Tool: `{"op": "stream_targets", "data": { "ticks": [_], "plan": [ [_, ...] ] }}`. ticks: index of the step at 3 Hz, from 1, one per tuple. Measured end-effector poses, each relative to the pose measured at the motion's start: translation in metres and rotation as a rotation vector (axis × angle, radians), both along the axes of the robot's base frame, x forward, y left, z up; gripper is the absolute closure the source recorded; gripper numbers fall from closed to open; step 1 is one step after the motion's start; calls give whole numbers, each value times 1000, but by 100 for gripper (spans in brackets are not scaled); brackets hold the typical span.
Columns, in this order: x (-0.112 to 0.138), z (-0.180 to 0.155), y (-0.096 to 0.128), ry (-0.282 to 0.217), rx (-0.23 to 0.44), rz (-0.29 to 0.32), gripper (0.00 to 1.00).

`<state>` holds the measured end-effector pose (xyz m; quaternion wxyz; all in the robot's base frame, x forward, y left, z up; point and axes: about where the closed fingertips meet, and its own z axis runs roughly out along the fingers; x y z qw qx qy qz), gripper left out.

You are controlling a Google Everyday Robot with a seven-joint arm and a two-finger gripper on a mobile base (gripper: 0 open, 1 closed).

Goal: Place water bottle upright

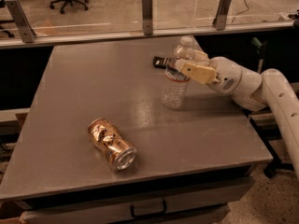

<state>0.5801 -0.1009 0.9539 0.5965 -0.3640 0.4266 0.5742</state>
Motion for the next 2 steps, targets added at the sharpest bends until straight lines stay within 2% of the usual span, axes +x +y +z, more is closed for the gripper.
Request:
{"op": "stream_targets", "data": {
  "ticks": [1, 2],
  "plan": [
    [0, 0, 0, 0, 0, 0, 12],
    [3, 3, -1, -22, 7, 29, 0]
  ]
}}
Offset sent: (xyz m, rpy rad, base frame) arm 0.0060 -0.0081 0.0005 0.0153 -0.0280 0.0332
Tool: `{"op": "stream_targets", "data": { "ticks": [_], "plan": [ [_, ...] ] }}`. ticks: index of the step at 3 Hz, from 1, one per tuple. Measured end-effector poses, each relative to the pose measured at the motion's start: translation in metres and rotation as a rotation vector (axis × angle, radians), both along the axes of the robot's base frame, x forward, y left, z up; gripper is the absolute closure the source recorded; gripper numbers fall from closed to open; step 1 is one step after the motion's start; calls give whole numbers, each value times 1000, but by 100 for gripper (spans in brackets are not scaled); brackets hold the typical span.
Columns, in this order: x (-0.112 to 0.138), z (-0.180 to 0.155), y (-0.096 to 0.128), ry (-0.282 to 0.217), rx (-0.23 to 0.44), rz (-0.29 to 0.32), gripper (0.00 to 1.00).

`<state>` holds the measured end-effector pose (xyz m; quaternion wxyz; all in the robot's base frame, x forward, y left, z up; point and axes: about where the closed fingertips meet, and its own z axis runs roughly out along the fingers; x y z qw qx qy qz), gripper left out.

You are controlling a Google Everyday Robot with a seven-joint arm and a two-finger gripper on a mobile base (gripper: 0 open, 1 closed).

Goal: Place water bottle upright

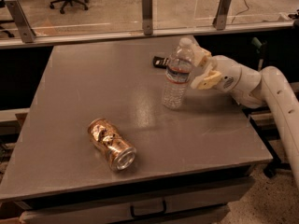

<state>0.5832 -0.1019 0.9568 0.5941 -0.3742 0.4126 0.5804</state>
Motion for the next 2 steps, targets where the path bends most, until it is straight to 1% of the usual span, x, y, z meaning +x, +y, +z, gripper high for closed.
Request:
{"op": "stream_targets", "data": {
  "ticks": [1, 2],
  "plan": [
    [0, 0, -1, -2, -1, 1, 0],
    [-1, 7, -24, 8, -64, -54, 0]
  ]
}}
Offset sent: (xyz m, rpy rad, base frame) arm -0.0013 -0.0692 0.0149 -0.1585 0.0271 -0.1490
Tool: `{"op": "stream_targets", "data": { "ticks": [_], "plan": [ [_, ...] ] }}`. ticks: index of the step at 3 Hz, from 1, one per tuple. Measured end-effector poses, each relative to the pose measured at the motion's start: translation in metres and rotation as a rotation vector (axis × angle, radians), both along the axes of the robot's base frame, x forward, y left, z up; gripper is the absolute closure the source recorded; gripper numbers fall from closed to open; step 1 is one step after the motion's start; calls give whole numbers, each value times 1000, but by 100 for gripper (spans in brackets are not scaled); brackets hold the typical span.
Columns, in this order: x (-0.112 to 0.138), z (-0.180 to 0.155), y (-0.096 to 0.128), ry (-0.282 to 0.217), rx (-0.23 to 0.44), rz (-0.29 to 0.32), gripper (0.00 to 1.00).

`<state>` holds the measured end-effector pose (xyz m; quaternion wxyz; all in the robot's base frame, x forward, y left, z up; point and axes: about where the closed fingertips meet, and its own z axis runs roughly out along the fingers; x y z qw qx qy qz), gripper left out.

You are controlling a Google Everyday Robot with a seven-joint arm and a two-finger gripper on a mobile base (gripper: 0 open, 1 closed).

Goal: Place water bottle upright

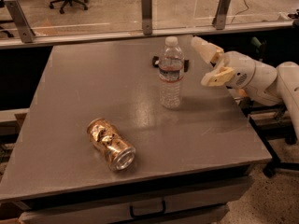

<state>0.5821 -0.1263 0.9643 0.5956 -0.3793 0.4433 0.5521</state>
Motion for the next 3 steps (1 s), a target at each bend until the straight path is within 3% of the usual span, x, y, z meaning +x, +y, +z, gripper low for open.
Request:
{"op": "stream_targets", "data": {
  "ticks": [1, 2, 3],
  "plan": [
    [-1, 31, -51, 3, -113, -146, 0],
    [-5, 94, -101, -41, -236, -337, 0],
    [-8, 170, -133, -121, -341, -545, 0]
  ]
}}
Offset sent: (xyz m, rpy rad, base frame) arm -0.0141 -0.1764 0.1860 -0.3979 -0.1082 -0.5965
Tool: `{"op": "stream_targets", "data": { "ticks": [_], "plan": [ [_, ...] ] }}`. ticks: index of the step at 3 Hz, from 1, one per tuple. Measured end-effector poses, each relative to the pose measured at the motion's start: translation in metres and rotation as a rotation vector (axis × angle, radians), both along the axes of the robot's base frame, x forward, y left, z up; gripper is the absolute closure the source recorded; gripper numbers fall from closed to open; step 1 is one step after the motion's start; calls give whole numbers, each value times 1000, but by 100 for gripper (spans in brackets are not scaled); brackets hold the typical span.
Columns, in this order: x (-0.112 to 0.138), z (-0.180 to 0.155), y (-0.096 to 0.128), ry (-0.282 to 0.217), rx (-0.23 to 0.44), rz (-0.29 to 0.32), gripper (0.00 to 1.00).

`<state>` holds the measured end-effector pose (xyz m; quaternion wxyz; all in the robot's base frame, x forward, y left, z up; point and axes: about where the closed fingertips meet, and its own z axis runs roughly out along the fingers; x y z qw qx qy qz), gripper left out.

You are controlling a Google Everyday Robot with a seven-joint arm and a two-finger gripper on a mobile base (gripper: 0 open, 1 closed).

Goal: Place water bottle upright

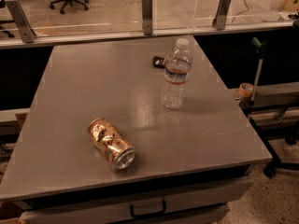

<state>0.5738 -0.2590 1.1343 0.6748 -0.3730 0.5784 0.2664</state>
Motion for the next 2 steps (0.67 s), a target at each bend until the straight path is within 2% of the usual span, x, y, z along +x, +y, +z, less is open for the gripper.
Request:
{"op": "stream_targets", "data": {
  "ticks": [1, 2],
  "plan": [
    [-3, 28, -13, -38, -34, -70, 0],
    [-3, 26, -11, -35, -32, -63, 0]
  ]
}}
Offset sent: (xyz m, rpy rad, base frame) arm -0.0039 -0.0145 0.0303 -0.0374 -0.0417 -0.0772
